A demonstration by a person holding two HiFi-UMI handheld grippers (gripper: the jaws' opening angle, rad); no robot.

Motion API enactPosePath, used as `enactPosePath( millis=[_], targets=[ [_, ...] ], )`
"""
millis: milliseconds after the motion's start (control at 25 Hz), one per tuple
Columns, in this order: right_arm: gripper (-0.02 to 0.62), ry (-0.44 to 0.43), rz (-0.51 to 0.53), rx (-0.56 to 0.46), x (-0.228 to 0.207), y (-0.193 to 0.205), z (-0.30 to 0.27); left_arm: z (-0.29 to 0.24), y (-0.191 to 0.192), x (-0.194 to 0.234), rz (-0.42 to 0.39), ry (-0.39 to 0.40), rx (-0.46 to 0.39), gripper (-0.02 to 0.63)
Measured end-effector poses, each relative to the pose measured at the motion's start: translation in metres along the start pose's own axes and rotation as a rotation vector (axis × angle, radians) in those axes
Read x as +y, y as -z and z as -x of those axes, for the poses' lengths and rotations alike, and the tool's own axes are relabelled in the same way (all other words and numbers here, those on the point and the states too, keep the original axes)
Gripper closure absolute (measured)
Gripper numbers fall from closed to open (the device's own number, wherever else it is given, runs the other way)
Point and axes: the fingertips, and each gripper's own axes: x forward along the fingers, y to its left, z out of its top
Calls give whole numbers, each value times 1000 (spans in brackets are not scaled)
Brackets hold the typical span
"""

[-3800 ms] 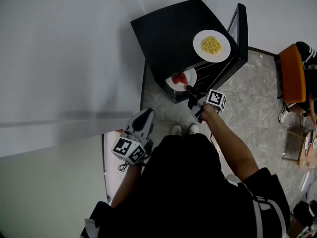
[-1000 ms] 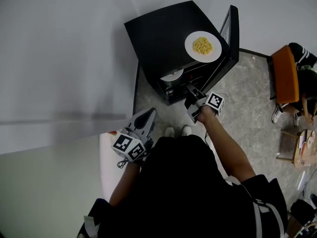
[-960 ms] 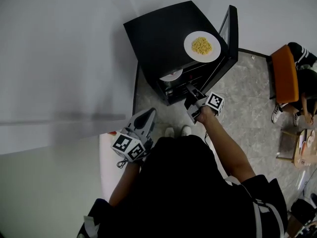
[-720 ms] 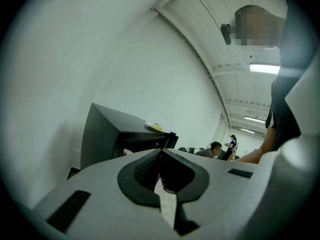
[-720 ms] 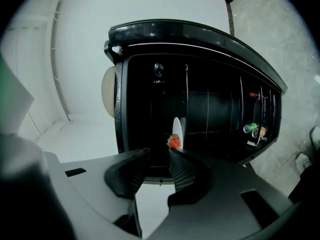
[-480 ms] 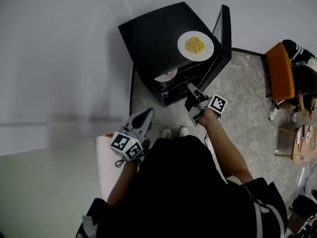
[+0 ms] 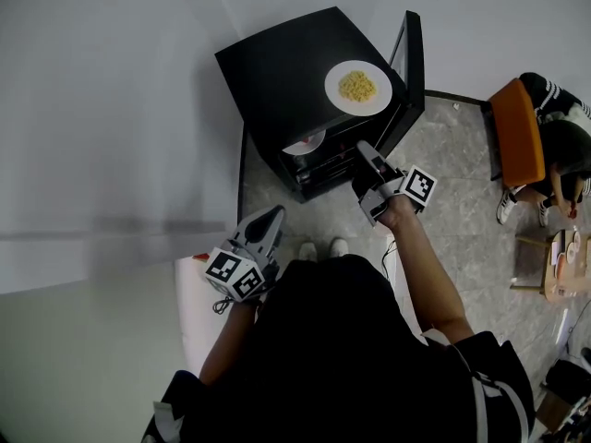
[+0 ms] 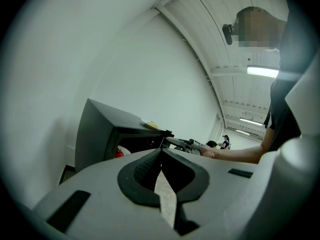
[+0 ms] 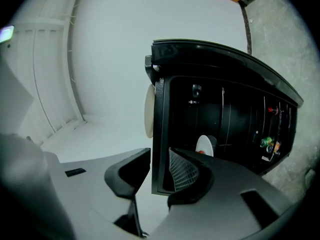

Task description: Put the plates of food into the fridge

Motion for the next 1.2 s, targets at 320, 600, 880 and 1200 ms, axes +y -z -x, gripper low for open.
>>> enactPosePath(
  millis=[320,600,880,1200],
  targets=[
    [486,-11,23,-16,19,-19,-5,1,2,1,4,3,-5,583],
    [486,-6,32,-52,23,-48,-15,-2,3,2,5,1,-1,583],
    [486,3,24,-66,23,-59,-22,0,3,5,10,-9,-1,583],
    [486,11,3,-82,29,-66,-33,-4,-1,5,16,-6,-2,584]
  ],
)
